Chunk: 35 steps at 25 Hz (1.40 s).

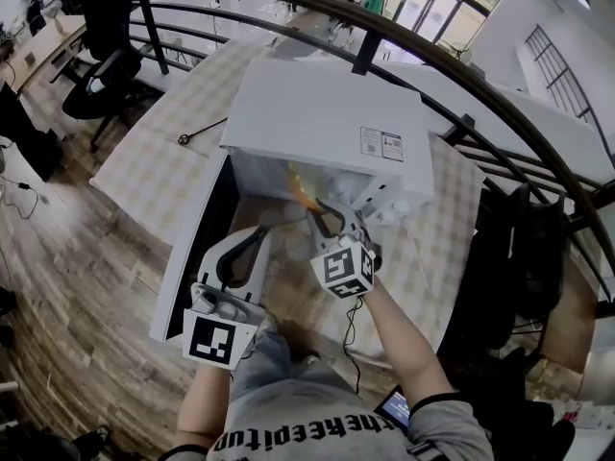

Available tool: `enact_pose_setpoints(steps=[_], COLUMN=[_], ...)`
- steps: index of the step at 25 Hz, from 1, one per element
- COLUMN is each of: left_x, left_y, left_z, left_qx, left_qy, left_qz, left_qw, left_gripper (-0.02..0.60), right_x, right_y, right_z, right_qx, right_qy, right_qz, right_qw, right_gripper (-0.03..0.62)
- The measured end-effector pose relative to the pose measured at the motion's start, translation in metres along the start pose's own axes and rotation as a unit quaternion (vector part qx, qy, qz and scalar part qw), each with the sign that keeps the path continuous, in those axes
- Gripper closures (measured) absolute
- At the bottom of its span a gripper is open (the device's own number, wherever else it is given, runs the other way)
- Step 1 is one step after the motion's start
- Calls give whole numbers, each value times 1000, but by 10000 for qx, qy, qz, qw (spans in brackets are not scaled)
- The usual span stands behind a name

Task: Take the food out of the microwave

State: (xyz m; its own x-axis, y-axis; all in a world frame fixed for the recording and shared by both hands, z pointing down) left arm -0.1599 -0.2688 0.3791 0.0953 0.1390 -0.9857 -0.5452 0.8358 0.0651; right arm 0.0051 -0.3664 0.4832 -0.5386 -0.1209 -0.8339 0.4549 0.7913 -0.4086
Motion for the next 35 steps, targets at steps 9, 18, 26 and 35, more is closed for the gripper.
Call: enact_pose_setpoints(steps=[9,18,26,35], left_x=[17,32,61,72], left_y=[7,16,20,28], left_z=[20,41,58,80], left_qx=[55,127,261,186], left_qy=[-79,-112,-245,-288], left_qz=[93,166,628,607], left_qw=[9999,9997,9974,9976], left_gripper=[571,571,571,571], right_x=[6,13,14,13], right_y=[57,109,156,206], right_z=[0,0,7,13], right_qx=[7,36,-192,-466], right_qy=[-742,-1330,-1665,-1855], right_qz=[299,747,1023,1268], right_qw=[9968,9883,9805,9733], right_gripper=[517,511,510,510])
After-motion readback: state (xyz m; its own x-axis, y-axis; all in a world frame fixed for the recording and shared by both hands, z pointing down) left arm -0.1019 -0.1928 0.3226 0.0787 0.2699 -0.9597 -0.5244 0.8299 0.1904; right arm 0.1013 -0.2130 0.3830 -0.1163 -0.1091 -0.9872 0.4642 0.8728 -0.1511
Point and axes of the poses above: the fingertips, and each gripper's own axes: y backward along the fingers, z to its right, x out of its top, the point moved 8 cm from there along y, backward along the fingers, and after that the axes turned 7 degrees about -y, right-handed, at the moved point
